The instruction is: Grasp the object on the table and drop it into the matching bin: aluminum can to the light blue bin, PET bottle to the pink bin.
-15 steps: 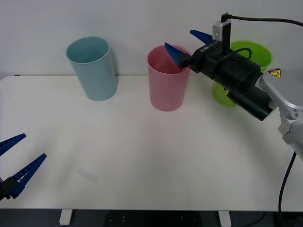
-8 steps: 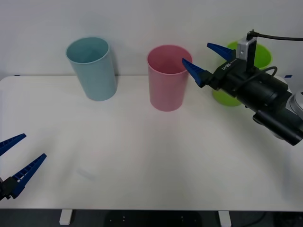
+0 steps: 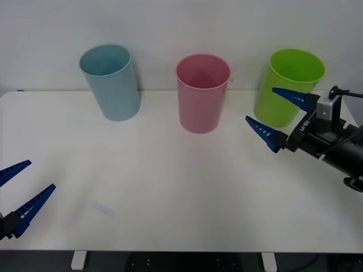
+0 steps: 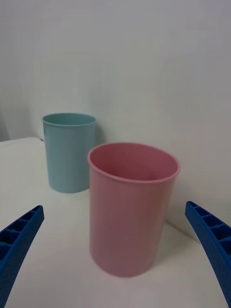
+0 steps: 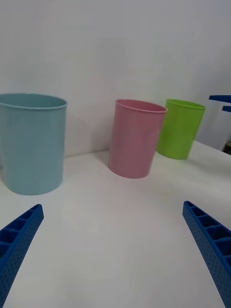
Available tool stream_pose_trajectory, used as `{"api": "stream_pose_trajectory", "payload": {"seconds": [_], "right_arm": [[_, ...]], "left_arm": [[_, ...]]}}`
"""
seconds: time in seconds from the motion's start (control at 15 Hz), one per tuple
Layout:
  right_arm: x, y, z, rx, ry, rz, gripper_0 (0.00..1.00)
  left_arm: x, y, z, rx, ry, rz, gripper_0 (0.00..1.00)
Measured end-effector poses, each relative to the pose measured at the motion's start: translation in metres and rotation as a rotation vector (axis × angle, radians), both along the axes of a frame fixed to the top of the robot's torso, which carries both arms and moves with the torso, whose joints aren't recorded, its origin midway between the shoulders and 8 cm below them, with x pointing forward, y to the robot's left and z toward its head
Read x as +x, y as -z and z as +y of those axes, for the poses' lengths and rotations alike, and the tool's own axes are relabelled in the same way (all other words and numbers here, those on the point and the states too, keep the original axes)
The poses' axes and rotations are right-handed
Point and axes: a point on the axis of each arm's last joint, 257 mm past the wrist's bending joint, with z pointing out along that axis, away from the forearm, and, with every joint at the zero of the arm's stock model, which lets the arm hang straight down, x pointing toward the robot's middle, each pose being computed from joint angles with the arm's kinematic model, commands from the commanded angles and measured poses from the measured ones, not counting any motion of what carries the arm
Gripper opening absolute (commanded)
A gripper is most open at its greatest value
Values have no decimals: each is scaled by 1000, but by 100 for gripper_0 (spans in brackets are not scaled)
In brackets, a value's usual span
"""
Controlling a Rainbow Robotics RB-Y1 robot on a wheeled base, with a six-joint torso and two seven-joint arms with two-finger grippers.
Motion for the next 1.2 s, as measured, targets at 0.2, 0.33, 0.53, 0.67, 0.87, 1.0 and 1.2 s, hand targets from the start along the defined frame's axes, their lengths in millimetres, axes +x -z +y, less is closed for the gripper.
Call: {"api": "stream_pose_trajectory", "payload": {"seconds": [0.2, 0.33, 0.53, 0.67, 0.87, 1.0, 1.2], "right_arm": [[-26, 15, -20, -18, -14, 15, 100], [-43, 22, -32, -29, -19, 23, 100], [-67, 35, -51, -46, -15, 28, 100], [-78, 41, -60, -60, -11, 23, 100], [-86, 51, -66, -58, -1, 45, 100], [-92, 60, -71, -62, 9, 68, 100], [-95, 71, -76, -85, 21, 90, 100]], "left_arm": [[0, 0, 0, 0, 0, 0, 100], [0, 0, 0, 0, 0, 0, 100], [0, 0, 0, 0, 0, 0, 100], [0, 0, 0, 0, 0, 0, 100], [0, 0, 0, 0, 0, 0, 100], [0, 0, 0, 0, 0, 0, 100], [0, 0, 0, 0, 0, 0, 100]]}}
